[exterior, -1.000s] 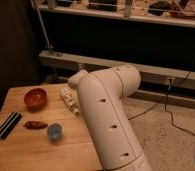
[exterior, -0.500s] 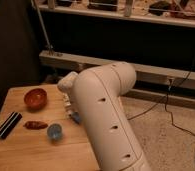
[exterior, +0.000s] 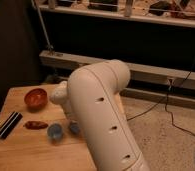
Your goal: Wipe the white sponge on the table
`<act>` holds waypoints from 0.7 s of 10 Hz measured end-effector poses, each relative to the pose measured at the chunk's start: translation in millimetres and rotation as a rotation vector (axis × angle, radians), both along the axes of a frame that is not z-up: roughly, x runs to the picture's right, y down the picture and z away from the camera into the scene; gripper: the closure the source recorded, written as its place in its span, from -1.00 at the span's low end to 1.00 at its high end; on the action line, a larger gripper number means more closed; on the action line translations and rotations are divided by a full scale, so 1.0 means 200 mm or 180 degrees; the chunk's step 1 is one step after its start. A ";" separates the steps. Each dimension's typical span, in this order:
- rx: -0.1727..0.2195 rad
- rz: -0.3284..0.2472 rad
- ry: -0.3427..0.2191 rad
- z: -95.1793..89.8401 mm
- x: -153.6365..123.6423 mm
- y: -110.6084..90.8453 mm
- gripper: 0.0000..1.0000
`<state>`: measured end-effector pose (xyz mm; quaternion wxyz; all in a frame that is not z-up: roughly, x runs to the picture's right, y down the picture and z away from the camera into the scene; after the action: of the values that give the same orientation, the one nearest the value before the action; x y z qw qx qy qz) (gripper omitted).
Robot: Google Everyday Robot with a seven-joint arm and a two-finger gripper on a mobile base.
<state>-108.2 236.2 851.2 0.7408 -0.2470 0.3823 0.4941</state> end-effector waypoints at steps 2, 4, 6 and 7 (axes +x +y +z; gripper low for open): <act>-0.0010 -0.0101 0.0011 -0.08 0.00 0.05 0.84; -0.0033 -0.0166 0.0049 -0.15 0.03 0.11 0.84; -0.0088 -0.0155 0.0173 -0.22 0.12 0.20 0.84; -0.0109 -0.0133 0.0235 -0.24 0.18 0.24 0.84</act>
<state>-73.1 283.9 802.3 0.7320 -0.2332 0.4228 0.4807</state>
